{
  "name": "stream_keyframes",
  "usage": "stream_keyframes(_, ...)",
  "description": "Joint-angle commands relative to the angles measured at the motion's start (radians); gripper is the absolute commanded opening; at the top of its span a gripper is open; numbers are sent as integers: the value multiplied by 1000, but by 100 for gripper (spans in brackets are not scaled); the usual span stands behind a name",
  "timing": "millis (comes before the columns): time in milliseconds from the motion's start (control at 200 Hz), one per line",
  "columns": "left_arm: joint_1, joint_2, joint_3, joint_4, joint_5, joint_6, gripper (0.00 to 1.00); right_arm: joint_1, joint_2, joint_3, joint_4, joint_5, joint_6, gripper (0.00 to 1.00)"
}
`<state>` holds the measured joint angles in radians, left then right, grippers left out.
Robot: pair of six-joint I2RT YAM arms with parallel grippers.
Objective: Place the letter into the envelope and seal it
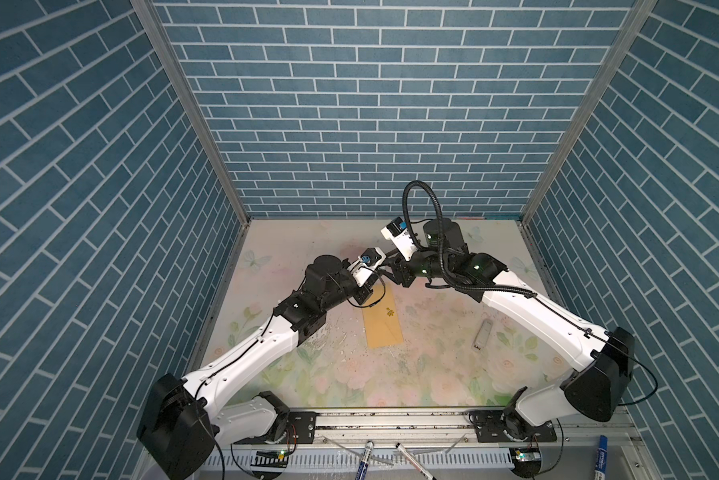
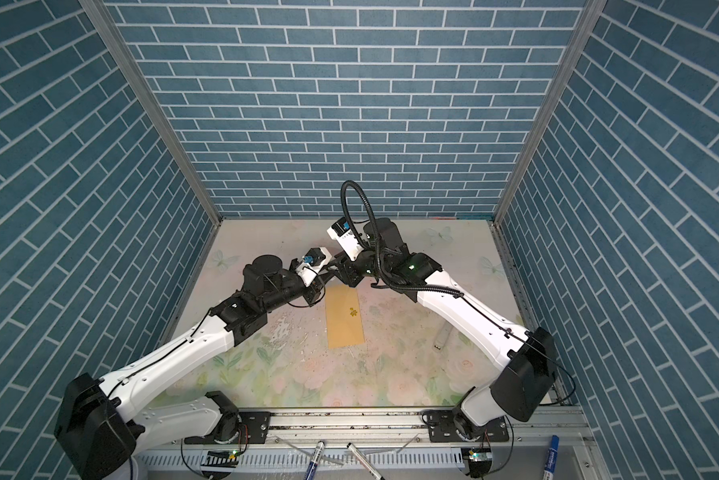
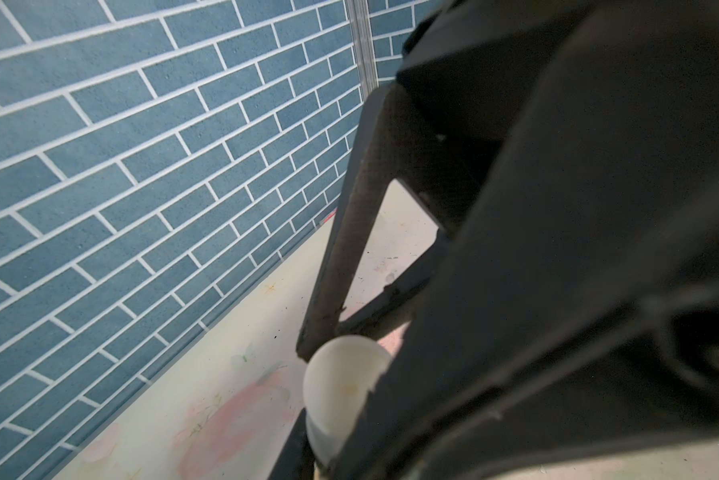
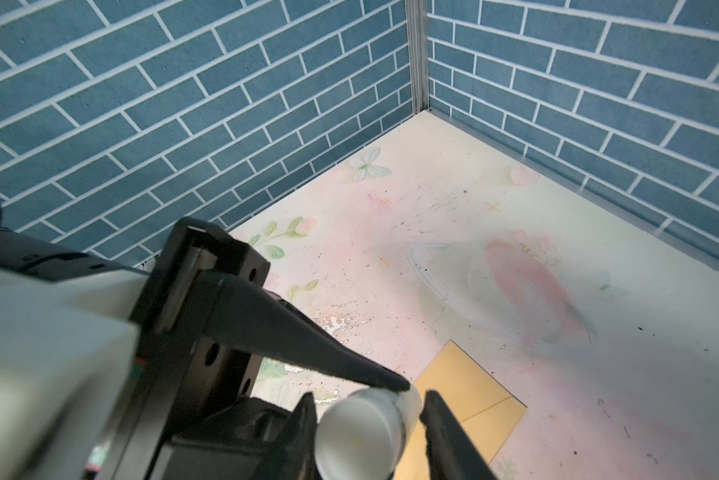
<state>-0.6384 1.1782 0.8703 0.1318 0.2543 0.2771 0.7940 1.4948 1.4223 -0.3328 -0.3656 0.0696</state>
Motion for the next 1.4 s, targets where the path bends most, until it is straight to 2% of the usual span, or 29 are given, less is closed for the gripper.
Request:
stream_keyframes(0, -4, -5, -2, 30, 10, -8, 0, 5, 12, 58, -35, 9, -26, 38)
stream_keyframes(450, -4, 13, 7, 29, 20, -34, 0, 16, 24, 64, -38, 10, -15, 8)
stream_keyframes(545, -4, 12, 5, 25, 19, -35, 11, 16, 20, 63, -35, 7, -4, 5)
stream_keyframes(700, -4, 3, -15, 32, 10, -33, 36, 9, 5, 57, -36, 10, 2, 4)
stream_keyframes(820, -4, -5, -36, 44, 7, -33, 44, -3, -9, 51, -33, -11, 14, 3)
stream_keyframes(1115, -4, -6, -67, 60, 0, -32, 45, -21, -23, 46, -22, -64, 38, 2)
stream_keyframes(1395, -4, -5, -83, 87, -7, -30, 31, -24, -13, 51, -22, -98, 52, 2)
